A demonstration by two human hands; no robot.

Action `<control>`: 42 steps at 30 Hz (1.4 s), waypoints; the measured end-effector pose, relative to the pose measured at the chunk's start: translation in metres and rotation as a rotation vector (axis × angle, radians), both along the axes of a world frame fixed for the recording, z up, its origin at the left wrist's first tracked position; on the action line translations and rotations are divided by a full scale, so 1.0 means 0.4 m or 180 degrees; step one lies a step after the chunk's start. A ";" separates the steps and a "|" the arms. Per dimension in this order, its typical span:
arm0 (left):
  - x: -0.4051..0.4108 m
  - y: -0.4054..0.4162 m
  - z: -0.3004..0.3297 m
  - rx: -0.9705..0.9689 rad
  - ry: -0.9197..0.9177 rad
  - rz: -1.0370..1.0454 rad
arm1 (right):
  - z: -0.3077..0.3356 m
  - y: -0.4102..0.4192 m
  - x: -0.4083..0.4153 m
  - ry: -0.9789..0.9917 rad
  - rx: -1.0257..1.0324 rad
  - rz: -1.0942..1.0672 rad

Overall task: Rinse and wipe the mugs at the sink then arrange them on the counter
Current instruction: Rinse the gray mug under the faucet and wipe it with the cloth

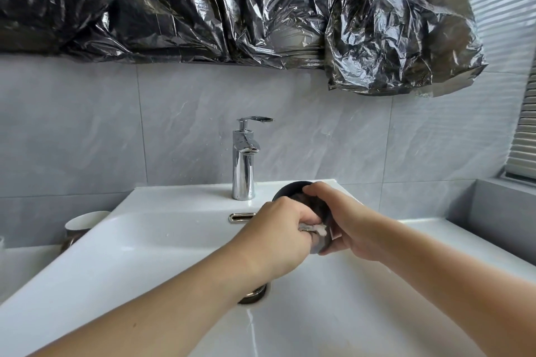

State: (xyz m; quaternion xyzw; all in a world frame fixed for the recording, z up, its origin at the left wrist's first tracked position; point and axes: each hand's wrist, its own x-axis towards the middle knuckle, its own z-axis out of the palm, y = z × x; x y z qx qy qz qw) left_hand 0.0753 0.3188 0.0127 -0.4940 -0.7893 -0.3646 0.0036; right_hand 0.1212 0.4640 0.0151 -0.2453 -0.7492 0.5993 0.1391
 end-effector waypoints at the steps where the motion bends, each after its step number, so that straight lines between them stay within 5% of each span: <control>1: -0.008 0.001 0.005 0.0074 0.0001 0.0069 | -0.002 0.000 -0.002 -0.0073 -0.0060 -0.0024; 6: -0.045 -0.020 0.069 0.0544 0.0039 0.0472 | 0.007 0.025 -0.002 0.0055 -0.0244 -0.0237; 10: -0.072 -0.060 0.112 0.0942 0.0727 0.1538 | 0.012 0.042 0.001 0.0008 -0.0482 -0.0283; 12: -0.099 -0.070 0.123 0.1316 0.0430 0.1827 | 0.011 0.049 0.002 -0.0030 -0.0673 -0.0240; 14: -0.103 -0.062 0.116 0.1570 -0.0536 0.1444 | 0.011 0.049 0.001 -0.0058 -0.0945 -0.0177; 16: -0.087 -0.037 0.075 0.1158 -0.1043 0.0803 | 0.013 0.046 -0.004 -0.0093 -0.1037 -0.0024; 18: -0.067 -0.018 0.040 0.0680 -0.0877 0.0414 | 0.024 0.034 -0.003 -0.0095 -0.0987 0.0194; 24: -0.087 -0.026 0.036 0.0648 -0.0318 0.0325 | 0.041 0.058 0.014 -0.0092 -0.0919 0.0236; 32: -0.109 -0.065 0.066 0.1082 0.0082 0.1316 | 0.029 0.077 0.020 -0.0095 -0.0816 -0.0176; 36: -0.119 -0.098 0.084 0.0845 0.0869 0.1851 | 0.038 0.108 0.039 0.0117 -0.0860 -0.0171; 38: -0.103 -0.079 0.073 0.0810 0.0704 0.1415 | 0.039 0.108 0.043 0.0008 -0.0844 0.0068; 42: -0.075 -0.048 0.055 0.0573 -0.0609 0.0250 | 0.032 0.090 0.039 -0.0304 -0.0655 0.0555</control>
